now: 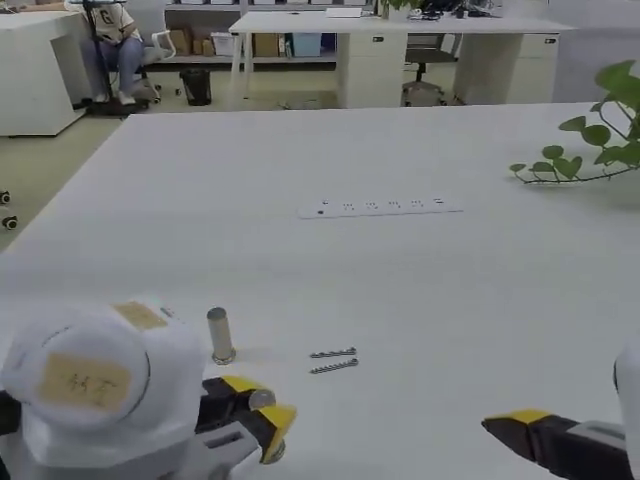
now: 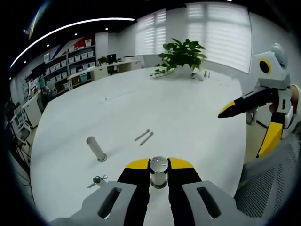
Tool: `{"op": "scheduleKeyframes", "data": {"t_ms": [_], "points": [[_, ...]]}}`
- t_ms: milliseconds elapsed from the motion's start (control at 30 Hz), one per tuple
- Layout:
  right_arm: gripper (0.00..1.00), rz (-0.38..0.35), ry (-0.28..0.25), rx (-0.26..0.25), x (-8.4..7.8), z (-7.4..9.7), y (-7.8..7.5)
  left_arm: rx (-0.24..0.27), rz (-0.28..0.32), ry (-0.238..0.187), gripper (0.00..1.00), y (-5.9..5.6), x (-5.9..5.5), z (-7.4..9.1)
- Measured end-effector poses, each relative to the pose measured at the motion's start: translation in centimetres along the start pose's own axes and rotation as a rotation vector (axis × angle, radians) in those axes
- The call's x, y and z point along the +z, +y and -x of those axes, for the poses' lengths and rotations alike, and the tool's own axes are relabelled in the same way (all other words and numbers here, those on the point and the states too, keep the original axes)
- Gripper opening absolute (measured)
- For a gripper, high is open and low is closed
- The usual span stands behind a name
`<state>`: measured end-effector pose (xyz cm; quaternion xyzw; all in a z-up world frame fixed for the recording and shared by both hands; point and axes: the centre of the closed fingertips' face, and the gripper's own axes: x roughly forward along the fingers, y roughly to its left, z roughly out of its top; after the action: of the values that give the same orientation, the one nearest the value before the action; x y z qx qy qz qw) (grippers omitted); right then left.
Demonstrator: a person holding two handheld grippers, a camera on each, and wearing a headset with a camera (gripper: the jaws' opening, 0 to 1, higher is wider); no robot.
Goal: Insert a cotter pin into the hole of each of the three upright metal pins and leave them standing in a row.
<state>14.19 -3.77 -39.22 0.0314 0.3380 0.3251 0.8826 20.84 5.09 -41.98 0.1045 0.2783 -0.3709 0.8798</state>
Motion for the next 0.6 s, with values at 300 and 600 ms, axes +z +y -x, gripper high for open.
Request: {"op": "scheduleKeyframes", "data": {"t_ms": [300, 600], "points": [[0.81, -0.002, 0.008, 0.006, -0.3, -0.1, 0.1, 0.022, 0.030, 0.019, 0.10, -0.1, -1.1, -0.7], [0.81, -0.007, 0.010, 0.001, -0.5, -0.1, -0.1, 0.033, 0.038, 0.043, 0.10, -0.5, -2.3, -1.4]]}}
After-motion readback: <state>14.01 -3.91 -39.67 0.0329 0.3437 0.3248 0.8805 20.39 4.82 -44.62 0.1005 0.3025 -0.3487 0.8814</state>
